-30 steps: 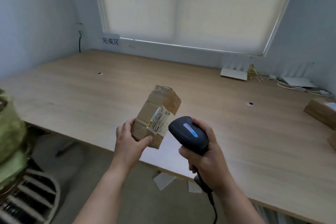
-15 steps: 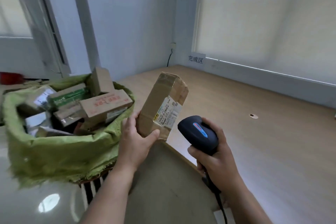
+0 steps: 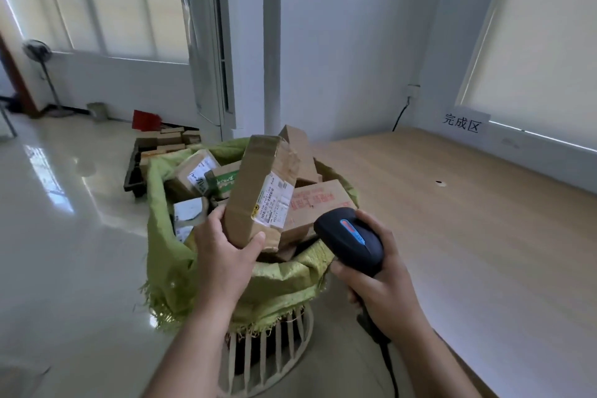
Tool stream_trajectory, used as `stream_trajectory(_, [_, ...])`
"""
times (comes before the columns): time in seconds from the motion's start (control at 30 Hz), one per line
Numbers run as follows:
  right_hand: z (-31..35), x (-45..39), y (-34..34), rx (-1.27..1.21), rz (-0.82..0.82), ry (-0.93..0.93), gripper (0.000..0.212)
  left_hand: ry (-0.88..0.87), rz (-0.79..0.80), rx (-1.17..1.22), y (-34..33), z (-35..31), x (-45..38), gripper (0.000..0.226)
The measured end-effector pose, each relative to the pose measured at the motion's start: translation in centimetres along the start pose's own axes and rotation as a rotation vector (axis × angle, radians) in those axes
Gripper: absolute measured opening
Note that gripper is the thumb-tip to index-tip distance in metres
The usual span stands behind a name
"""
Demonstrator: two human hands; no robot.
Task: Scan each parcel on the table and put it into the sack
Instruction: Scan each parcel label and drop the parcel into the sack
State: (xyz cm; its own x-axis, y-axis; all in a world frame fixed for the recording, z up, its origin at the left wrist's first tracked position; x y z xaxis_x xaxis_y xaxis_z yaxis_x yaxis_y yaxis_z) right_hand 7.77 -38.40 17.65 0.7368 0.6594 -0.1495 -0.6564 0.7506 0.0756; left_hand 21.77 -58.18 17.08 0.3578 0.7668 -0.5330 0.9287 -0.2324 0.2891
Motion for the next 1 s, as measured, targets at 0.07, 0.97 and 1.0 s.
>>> stream_trajectory(0.07, [-0.4, -1.9, -1.4, -0.001, 0.007, 0.0, 0.074, 0.031, -0.026, -0.059, 0.4, 2.0, -1.9, 0.067])
stream_trajectory(0.97, [-1.9, -2.6, 2.6, 0.013, -0.19, -0.06, 0.069, -0.258, 0.186, -0.047, -7.5, -0.3, -3.7, 0.073])
stream_trajectory(1.0, [-1.7, -1.9, 3.2, 0.002, -0.201, -0.057, 0.068, -0.27, 0.198, -0.046, -7.7, -1.0, -3.1, 0.072])
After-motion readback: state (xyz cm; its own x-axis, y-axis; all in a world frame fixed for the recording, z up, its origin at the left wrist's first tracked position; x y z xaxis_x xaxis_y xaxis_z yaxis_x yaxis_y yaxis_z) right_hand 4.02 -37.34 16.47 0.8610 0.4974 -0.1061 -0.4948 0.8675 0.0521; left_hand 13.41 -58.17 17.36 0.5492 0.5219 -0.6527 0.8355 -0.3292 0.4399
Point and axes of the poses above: each hand's wrist, its own x-axis away from the middle knuckle, its own y-axis out of the back of the hand, z = x × y, the point moved 6 cm from there along -x, towards the middle knuckle, and after that the axes turned 13 degrees about -y, right-handed, at the moved point
